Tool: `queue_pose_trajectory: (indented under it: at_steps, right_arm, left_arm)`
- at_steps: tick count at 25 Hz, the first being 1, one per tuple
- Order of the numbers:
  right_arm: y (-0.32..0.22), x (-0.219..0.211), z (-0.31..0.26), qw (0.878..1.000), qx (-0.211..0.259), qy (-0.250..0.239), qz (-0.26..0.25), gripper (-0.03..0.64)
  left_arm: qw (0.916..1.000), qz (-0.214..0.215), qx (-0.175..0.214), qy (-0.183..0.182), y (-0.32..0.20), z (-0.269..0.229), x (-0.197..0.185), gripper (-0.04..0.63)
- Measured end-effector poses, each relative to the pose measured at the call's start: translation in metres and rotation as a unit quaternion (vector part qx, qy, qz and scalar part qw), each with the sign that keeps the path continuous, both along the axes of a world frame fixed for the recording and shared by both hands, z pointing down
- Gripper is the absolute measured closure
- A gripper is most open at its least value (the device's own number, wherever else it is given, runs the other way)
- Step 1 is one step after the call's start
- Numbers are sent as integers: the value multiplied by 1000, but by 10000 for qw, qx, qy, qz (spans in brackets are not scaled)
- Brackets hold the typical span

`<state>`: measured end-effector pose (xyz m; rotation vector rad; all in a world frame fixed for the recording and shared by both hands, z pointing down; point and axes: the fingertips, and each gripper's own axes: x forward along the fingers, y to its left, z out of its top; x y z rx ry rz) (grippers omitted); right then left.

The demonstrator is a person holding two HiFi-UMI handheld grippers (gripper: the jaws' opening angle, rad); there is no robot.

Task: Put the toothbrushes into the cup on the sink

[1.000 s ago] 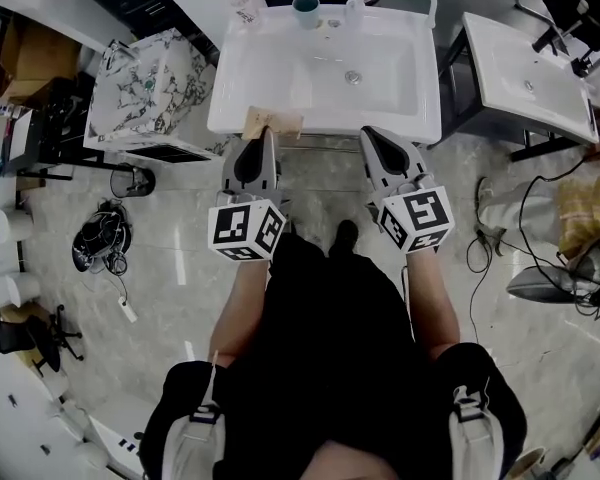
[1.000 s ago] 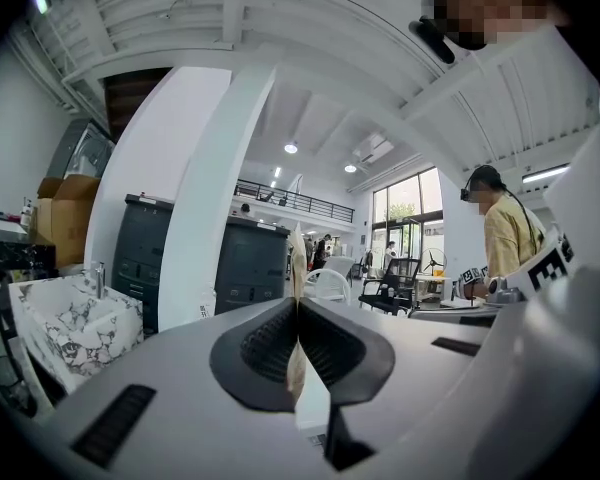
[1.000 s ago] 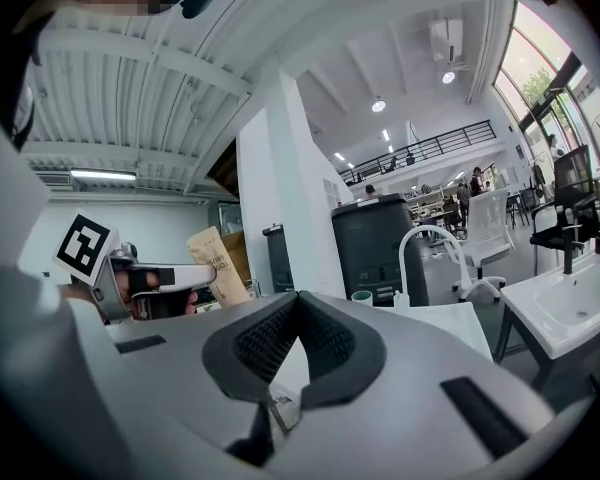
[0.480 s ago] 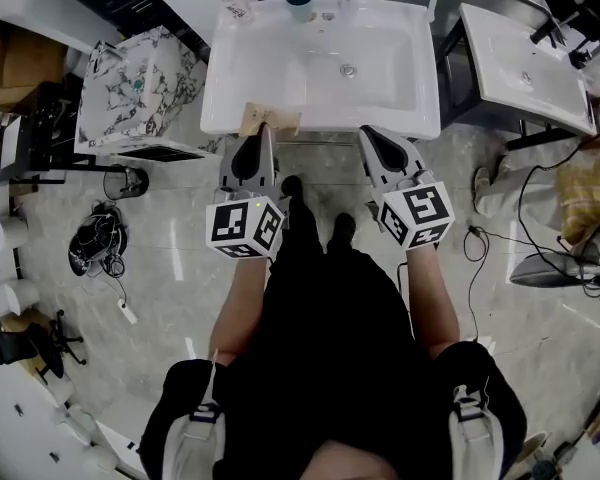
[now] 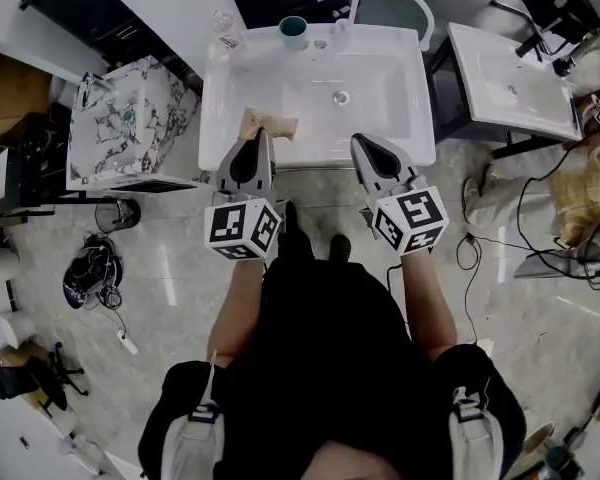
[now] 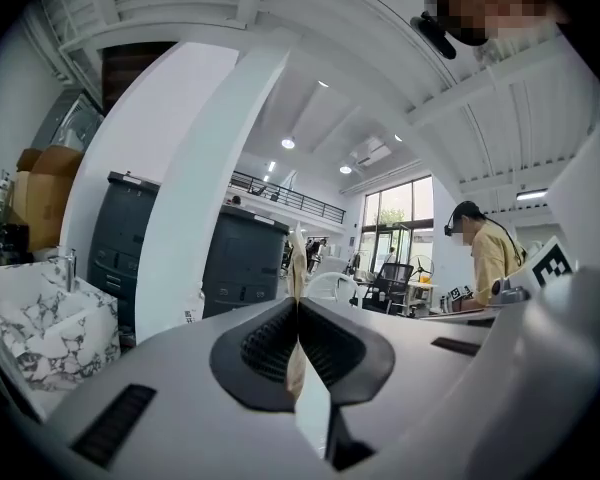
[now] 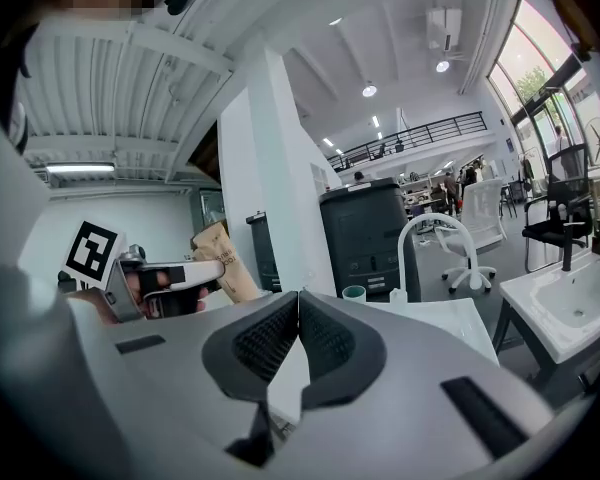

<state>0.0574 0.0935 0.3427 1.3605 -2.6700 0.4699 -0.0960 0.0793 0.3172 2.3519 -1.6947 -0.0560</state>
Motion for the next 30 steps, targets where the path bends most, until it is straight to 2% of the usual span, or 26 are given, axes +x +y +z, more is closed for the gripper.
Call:
queue_pose_trajectory:
  at_steps: [17, 24, 30]
  right_arm:
    - [-87, -50, 2, 9975, -222, 235, 626, 588]
    - [-104, -72, 11, 9942, -341, 189, 1006, 588]
    - [-111, -91, 15, 9932, -351, 220, 1084, 588]
  left_arm:
    - [9969, 729, -52, 296, -110, 6, -42, 578]
    - [9937, 1070, -113, 300, -131, 16, -64, 578]
    - [9924, 1182, -142, 302, -143, 23, -78, 578]
